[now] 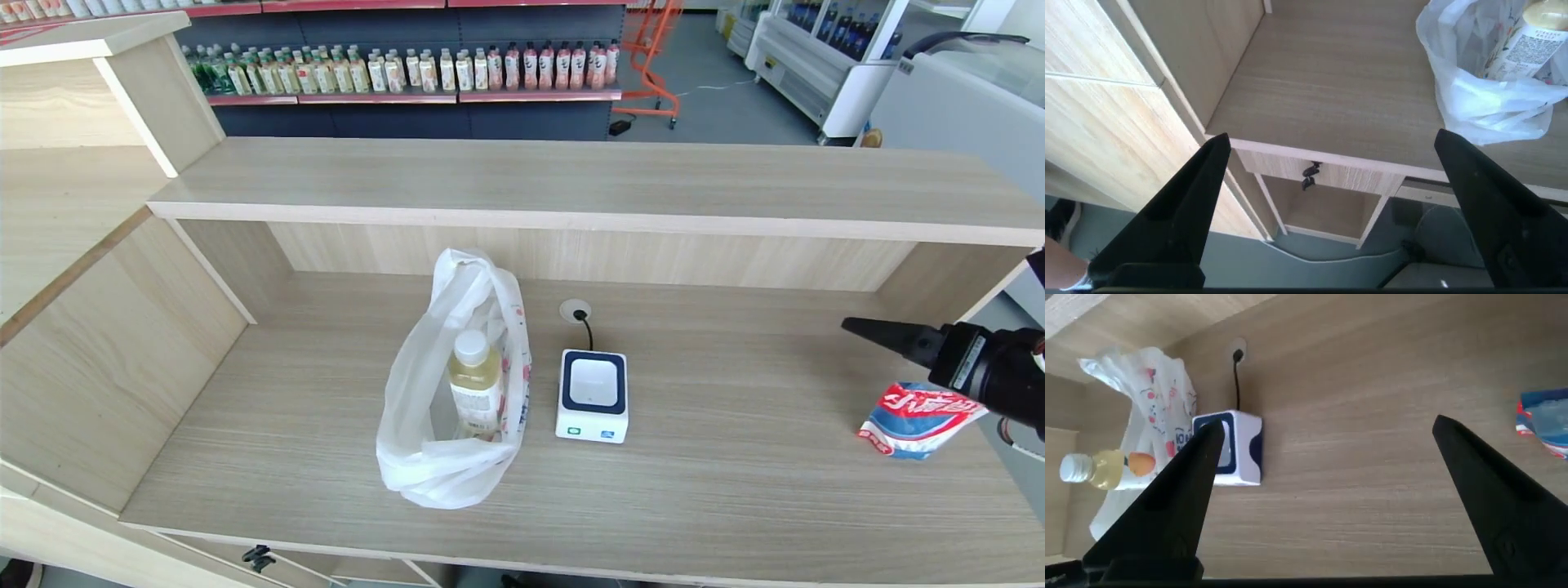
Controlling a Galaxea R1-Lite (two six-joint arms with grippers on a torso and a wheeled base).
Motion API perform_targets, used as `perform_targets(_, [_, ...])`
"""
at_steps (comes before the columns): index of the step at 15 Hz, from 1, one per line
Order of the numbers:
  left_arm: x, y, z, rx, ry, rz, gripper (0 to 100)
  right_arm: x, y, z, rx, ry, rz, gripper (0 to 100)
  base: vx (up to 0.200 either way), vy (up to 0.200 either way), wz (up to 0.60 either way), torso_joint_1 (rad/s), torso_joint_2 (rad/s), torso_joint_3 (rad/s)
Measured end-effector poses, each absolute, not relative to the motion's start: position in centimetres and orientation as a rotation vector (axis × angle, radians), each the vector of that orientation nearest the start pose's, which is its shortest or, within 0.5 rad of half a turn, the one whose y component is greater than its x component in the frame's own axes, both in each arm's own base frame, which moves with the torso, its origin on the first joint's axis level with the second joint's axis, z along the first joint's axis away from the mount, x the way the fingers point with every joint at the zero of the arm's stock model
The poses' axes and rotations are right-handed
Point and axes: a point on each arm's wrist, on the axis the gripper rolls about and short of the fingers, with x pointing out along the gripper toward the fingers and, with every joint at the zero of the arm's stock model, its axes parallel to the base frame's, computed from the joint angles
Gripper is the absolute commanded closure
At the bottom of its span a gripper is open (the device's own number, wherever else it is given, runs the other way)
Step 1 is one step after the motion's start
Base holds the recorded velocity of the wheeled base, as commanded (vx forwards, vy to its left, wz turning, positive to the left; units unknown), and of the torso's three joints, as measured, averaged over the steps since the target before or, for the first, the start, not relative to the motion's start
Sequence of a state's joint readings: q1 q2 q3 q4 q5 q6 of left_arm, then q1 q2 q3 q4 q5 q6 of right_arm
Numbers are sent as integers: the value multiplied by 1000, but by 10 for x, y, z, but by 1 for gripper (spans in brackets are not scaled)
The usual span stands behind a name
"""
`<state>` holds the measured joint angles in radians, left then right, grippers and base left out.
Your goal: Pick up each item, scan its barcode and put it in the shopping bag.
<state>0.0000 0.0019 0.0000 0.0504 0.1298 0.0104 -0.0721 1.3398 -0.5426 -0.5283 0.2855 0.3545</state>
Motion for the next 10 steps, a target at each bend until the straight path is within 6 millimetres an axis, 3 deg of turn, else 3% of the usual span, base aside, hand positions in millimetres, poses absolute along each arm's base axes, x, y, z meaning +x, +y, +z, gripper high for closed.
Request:
perform_targets(2, [-23,3,70,10,53,130,0,203,-10,190,476,350,71,0,0,-200,0,5,0,5])
perform_targets(6, [-23,3,70,7,53,131,0,194,-9,194,489,351,67,0,0,-200,0,2,-1,1])
perform_targets(7, [-23,3,70,8,53,130,0,192,-9,195,497,348,66,0,0,0,0,0,0,0])
perform_targets(10, [-23,3,70,6,52,130,0,189,-9,198,501,335,66,0,-200,0,0,-1,2,1])
